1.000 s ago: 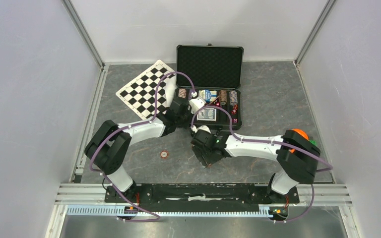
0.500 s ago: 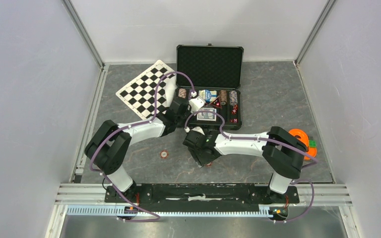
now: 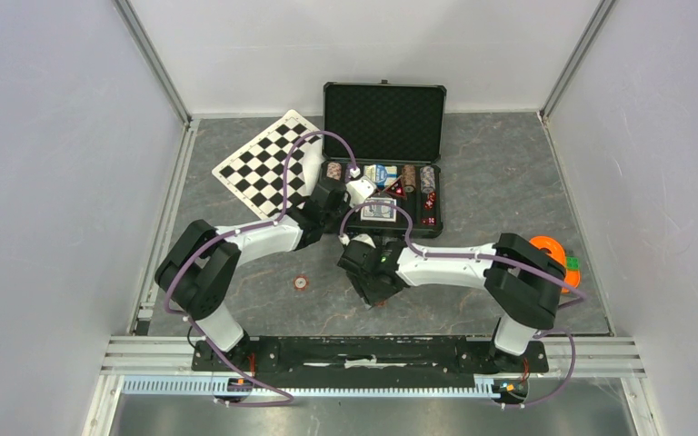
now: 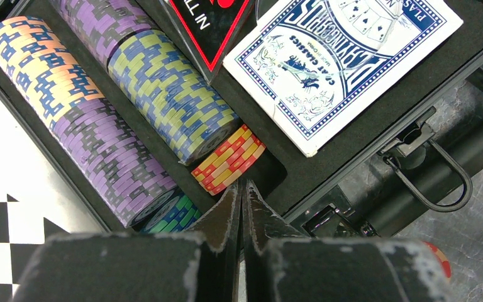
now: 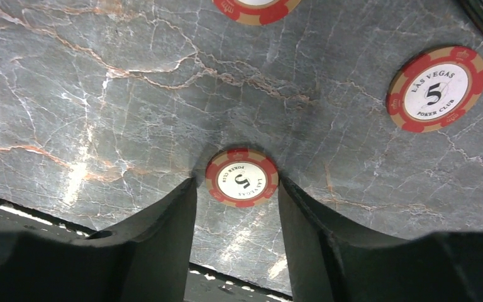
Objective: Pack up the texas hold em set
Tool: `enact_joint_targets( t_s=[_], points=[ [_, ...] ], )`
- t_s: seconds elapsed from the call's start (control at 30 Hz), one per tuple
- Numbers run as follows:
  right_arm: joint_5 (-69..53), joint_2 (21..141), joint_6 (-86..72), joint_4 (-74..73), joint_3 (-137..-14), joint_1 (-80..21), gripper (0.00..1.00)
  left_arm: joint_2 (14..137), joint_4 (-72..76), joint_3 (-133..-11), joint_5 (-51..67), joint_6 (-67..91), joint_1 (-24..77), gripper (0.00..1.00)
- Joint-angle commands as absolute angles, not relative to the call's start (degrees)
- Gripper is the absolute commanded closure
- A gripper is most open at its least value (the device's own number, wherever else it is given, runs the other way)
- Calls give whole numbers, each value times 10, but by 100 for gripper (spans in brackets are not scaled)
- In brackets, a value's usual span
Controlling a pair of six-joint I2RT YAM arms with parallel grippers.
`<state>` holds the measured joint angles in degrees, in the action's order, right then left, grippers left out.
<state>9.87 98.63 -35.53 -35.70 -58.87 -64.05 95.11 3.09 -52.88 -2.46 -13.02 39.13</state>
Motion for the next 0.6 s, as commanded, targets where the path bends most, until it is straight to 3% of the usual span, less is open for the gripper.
enact_joint_targets(
  t_s=[0.0, 0.2, 0.57],
  points=[
    [95, 985, -357, -357, -561, -638, 47, 957, 40, -548, -12, -116, 395, 94],
    [88, 976, -352, -333, -525, -624, 45, 955, 40, -548, -11, -116, 395, 94],
    [171, 936, -352, -388, -559, -617, 57, 959, 39, -550, -11, -119, 395, 94]
  ],
)
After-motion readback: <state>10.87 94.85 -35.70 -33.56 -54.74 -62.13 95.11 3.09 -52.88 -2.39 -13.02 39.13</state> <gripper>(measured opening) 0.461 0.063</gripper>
